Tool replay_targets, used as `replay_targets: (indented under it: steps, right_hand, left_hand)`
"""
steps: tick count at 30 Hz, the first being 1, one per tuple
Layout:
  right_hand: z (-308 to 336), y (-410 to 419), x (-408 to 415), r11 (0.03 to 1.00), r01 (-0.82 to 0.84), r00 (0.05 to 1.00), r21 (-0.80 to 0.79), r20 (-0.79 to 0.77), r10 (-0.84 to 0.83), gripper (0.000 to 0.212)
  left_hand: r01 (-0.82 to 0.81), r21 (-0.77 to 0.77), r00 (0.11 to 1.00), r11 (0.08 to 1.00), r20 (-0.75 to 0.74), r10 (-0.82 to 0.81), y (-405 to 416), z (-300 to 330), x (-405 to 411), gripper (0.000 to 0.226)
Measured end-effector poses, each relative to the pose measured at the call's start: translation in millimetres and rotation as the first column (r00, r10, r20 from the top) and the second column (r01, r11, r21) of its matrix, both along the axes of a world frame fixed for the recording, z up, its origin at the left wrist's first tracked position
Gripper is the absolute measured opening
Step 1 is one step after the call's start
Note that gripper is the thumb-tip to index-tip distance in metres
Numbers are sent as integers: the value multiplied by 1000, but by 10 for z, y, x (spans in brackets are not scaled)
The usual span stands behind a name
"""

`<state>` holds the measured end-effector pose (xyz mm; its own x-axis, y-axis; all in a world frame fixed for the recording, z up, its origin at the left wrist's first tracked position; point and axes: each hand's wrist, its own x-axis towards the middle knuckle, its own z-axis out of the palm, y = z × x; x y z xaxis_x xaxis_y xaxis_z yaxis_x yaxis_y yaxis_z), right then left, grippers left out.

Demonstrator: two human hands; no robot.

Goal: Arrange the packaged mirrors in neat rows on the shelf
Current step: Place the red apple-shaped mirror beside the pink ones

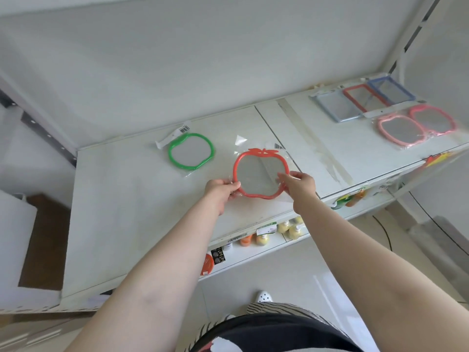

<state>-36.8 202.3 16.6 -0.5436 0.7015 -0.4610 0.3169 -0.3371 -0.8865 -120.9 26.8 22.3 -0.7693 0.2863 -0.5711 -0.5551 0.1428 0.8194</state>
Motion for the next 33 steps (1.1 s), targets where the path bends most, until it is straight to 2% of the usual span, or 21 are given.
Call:
replay_targets:
  steps: [2,8,12,15,21,27,33]
  right_hand:
    - [7,-130,135,1000,-6,1000,-31,23,6,13]
    - [25,-549,666,988,90,996,-125,24,-88,14]
    - [72,-694,1017,967,194,981,-167,0,-196,10]
    - [122,-651,1305,952,246,967,-181,-23,-254,15]
    - [223,-318,1801,943,300,951,-145,-31,-307,12]
    - [204,219,2304,943,301,950,-140,-37,-309,35]
    - [256,992,2899,946,311,948,-95,-40,-315,29]
  left_hand:
    - [-10,-5,1000,1000,-2,10,-45,26,84,22]
    - [-62,51,998,997,28,60,-281,-13,447,19]
    - [-27,91,990,996,140,14,-346,-96,774,16]
    - [55,126,981,991,176,-77,-257,-75,1031,17]
    - [239,115,959,964,128,-253,130,140,1325,12]
    - [220,87,973,972,50,-225,698,249,1611,13]
    - [152,76,986,986,62,-156,1498,263,2274,13]
